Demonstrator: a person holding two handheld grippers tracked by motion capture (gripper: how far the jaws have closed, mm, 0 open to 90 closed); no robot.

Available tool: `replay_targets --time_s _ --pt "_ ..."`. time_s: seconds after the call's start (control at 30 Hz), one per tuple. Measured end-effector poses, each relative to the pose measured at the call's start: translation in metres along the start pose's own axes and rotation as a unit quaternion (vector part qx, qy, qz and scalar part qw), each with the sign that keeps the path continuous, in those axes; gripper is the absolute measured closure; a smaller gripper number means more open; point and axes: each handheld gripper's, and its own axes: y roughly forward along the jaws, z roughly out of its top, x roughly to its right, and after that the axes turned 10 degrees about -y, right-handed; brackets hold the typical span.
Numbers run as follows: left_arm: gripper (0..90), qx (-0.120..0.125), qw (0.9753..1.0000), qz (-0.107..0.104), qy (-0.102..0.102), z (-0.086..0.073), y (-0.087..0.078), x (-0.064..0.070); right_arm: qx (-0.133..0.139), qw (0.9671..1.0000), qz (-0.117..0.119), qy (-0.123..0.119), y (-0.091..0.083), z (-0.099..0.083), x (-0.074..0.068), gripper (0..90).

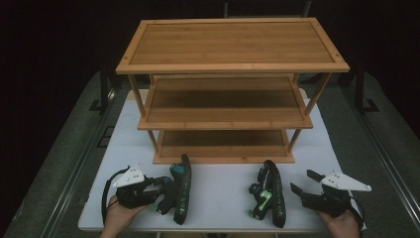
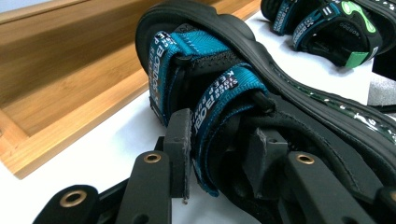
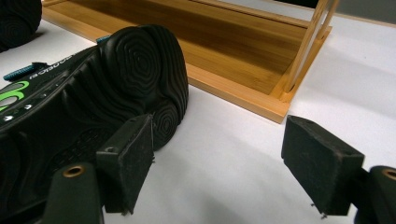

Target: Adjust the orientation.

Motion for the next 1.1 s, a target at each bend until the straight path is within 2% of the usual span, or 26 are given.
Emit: replay_targets --time_s 0.13,0.33,0.53,0.7,0.9,1.1 --pt "64.0 0.001 1.0000 -0.003 -0.001 0.003 0.002 0.001 0.001 1.0000 0.000 -0.001 0.000 0.000 0.000 24.4" --pt "61.8 0.006 0.9997 -0.022 -0.012 0.007 0.008 0.001 0.001 1.0000 0.000 -0.001 0.000 0.000 0.000 24.4" --pt "62.8 0.009 0.9995 -0.019 -0.025 0.010 0.019 0.004 0.003 1.0000 0.000 -0.001 -0.001 0.000 0.000 24.5" --pt "60.8 0.009 0.9996 -0.015 -0.023 0.012 0.028 0.010 0.003 1.0000 0.000 -0.002 -0.001 0.000 0.000 24.4" --pt "53.8 0.007 0.9996 -0.011 -0.024 0.014 0.037 0.016 0.005 1.0000 -0.001 0.000 -0.002 0.000 0.000 24.4" --pt "51.3 0.006 0.9998 -0.014 -0.013 0.016 0.047 0.023 0.007 1.0000 0.000 0.000 -0.003 0.000 0.000 24.4"
